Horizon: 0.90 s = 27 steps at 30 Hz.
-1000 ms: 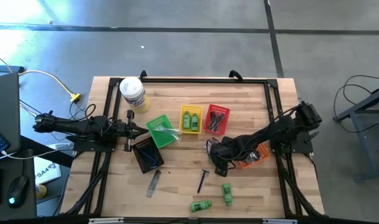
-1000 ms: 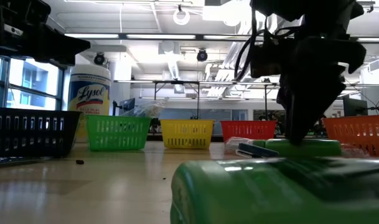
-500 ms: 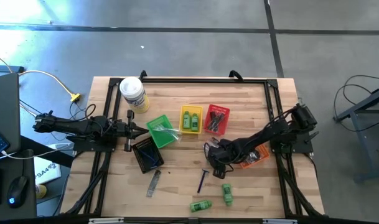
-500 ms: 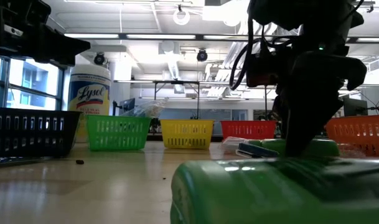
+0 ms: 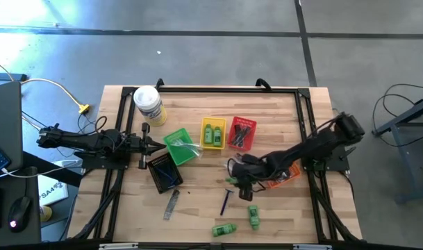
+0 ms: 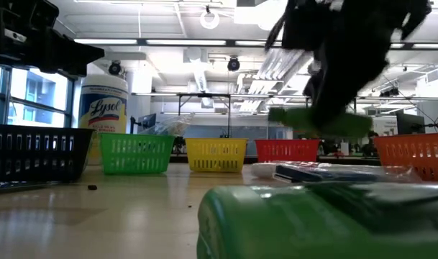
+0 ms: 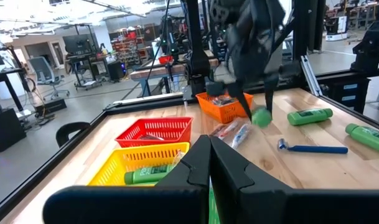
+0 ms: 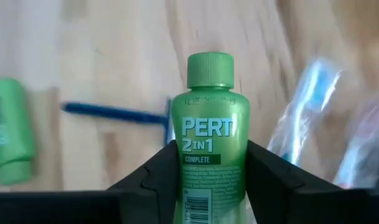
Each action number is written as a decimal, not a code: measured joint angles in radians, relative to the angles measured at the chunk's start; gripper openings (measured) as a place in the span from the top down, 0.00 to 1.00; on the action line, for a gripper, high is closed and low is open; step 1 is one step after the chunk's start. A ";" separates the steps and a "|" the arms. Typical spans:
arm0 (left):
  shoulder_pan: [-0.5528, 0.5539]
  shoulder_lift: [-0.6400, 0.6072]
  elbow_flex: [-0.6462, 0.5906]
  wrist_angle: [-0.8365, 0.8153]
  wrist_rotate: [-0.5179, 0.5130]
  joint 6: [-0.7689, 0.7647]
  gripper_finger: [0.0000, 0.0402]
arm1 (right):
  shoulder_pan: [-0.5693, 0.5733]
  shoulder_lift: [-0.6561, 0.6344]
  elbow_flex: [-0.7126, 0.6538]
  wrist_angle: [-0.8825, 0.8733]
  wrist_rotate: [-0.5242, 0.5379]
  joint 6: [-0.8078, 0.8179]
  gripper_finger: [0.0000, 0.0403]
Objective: Pick & Place Travel size toiletries
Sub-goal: Put the green shampoo into the yellow bin
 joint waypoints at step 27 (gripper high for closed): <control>0.000 0.003 0.000 -0.018 -0.006 0.001 1.00 | 0.020 -0.604 -0.175 0.382 0.047 -0.592 0.64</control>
